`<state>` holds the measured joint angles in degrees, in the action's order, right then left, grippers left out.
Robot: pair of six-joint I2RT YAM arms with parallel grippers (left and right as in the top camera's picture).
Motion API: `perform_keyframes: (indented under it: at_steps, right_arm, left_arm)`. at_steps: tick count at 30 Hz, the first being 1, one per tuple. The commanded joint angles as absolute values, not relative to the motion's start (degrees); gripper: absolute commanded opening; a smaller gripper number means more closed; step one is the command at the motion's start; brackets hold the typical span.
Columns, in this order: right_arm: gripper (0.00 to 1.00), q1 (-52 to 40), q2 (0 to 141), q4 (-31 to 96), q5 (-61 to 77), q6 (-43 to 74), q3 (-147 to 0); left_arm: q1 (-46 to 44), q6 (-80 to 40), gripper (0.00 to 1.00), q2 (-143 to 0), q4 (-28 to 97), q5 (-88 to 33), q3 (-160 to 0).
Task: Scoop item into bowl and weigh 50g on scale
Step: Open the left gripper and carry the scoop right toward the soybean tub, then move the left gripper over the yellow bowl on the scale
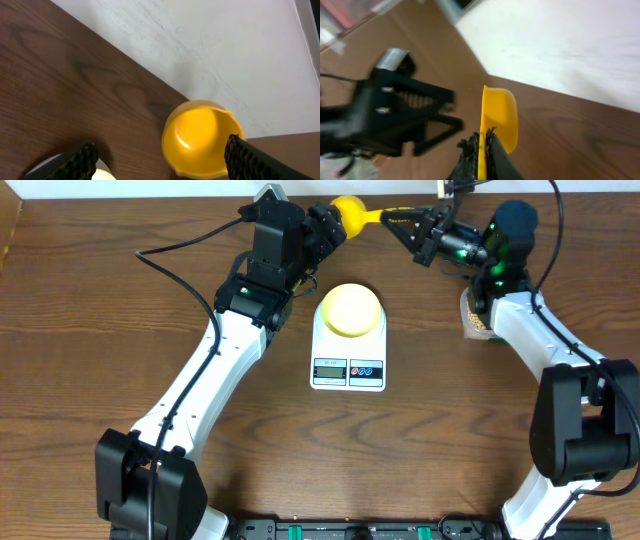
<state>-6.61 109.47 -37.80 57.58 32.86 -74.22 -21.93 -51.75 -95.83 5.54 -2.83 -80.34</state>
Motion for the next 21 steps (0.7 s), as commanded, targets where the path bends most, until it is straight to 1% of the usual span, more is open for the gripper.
perform_keyframes:
  at_steps: [1,3,5,12,17,21]
  right_arm:
    - [0.01,-5.0,109.3,-35.8,54.4,25.0,-75.2]
    - [0.01,-3.6,109.3,-35.7,54.3,20.1,-75.2]
    - [0.01,-2.6,109.3,-35.7,54.1,17.7,-75.2]
    - [0.01,1.3,109.3,-33.5,48.2,17.5,-75.2]
    - [0.01,3.6,109.3,-33.4,47.5,17.5,-75.2]
    - [0.01,4.5,109.3,-33.3,46.3,17.5,-75.2]
  left_arm:
    - [-22.0,-51.7,0.83,-95.1,5.5,-2.1,-80.9]
    - [-22.0,-51.7,0.83,-95.1,5.8,-2.1,-80.9]
    - [-21.9,-51.7,0.83,-95.1,6.3,-2.1,-80.9]
    - [-21.9,-51.1,0.83,-95.1,8.1,-2.1,-80.9]
    - [-21.9,-50.8,0.83,-95.1,9.4,-2.1,-80.9]
    - [-21.9,-46.6,0.83,-95.1,9.4,-2.1,-80.9]
